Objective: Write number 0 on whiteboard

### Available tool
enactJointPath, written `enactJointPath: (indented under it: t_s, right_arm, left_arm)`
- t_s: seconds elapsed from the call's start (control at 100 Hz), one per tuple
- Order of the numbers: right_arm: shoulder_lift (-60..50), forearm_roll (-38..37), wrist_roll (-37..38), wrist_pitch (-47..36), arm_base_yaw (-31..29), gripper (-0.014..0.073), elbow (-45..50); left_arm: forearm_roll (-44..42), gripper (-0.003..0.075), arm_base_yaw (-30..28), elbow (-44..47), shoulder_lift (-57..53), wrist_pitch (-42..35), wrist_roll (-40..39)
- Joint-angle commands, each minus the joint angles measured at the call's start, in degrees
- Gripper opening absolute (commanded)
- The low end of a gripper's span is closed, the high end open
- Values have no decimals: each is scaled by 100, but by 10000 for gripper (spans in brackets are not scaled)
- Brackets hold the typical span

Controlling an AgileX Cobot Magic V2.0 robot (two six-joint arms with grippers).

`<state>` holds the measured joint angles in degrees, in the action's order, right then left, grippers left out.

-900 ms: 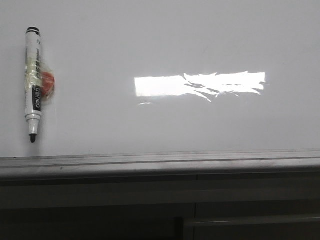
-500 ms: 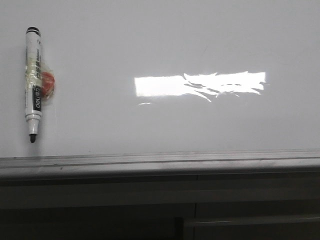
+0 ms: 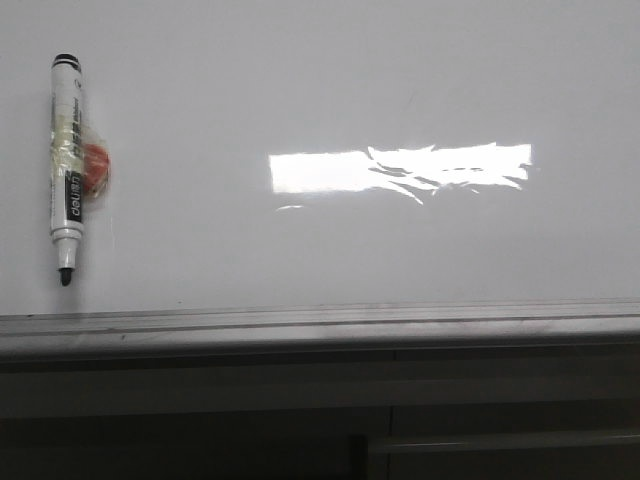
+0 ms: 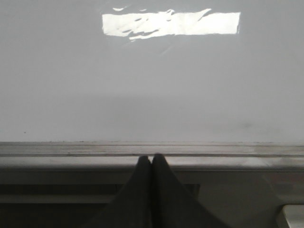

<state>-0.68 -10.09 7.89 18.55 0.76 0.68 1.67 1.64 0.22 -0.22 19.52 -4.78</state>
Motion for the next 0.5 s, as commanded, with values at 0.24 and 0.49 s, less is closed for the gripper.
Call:
enactJointPath:
  t_s: [0.24,0.49]
  right_arm:
    - [-108,-100,-10,-1284,-30,-69,69]
    - [-108,-100,-10,-3563,-30,-69,69]
  left_arm:
    - [77,-20,35,193,-160,-223,8]
    - [100,-20,35,193,-160,-258,8]
